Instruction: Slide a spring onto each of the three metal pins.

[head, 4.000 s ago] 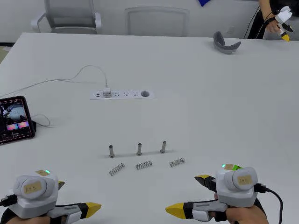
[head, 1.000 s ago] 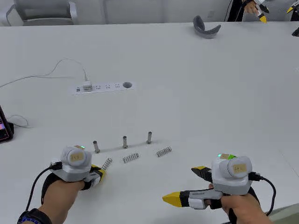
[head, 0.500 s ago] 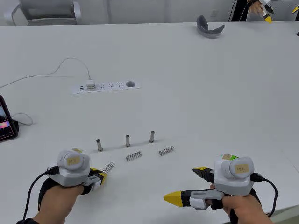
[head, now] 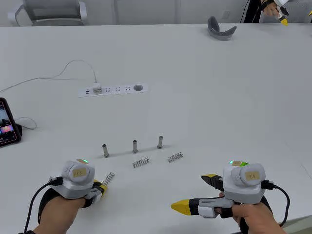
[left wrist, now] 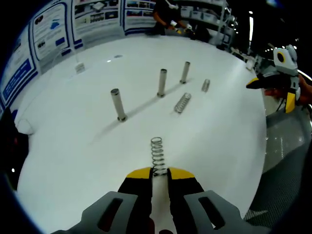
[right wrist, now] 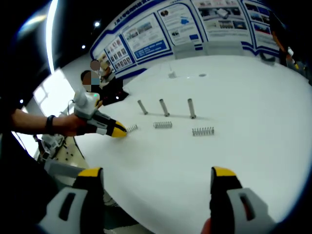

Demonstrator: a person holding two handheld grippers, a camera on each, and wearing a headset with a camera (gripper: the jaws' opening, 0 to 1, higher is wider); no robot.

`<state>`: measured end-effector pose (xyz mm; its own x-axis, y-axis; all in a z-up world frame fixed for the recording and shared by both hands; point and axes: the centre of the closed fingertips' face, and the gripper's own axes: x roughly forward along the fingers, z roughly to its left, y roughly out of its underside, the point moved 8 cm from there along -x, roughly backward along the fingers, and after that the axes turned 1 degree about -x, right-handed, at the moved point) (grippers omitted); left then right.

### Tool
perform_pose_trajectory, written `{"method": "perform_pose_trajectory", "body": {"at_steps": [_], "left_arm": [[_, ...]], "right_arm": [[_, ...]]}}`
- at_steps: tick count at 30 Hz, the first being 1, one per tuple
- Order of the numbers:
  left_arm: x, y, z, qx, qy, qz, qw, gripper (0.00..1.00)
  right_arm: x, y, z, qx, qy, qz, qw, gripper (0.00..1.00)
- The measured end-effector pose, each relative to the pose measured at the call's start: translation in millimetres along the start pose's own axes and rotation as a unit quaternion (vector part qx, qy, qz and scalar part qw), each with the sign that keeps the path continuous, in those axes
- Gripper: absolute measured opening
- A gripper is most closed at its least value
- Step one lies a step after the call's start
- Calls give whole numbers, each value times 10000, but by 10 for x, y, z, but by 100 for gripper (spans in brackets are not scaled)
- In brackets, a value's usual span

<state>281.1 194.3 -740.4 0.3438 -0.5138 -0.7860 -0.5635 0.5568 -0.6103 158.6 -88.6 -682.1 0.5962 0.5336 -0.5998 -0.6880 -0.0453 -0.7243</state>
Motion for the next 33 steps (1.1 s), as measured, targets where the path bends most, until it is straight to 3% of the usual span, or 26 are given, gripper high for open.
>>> {"method": "perform_pose_trajectory", "body": {"at_steps": [7, 13, 16, 22, 33], "left_arm": [[42, -36, 14, -69, -14, -7, 10000, 16], [74, -49, 42, 95, -98, -65, 9999, 11], [64, -59, -3, -254, 14, -80, 9996, 11], [31, -85, -68, -277, 120, -165, 9994, 10], [-174, -168, -293, -235, 337, -410, 9983, 10]], "right_arm": [[-11, 14, -1, 7, 9, 6, 10000, 92], [-5, 0, 1, -34, -3, 26, 10000, 92], [-17, -26, -10, -33, 15, -4, 10000, 92], [-24, -40, -20, -42, 23, -3, 10000, 92], [15, -42, -1, -16, -33, -32, 10000, 92]]}}
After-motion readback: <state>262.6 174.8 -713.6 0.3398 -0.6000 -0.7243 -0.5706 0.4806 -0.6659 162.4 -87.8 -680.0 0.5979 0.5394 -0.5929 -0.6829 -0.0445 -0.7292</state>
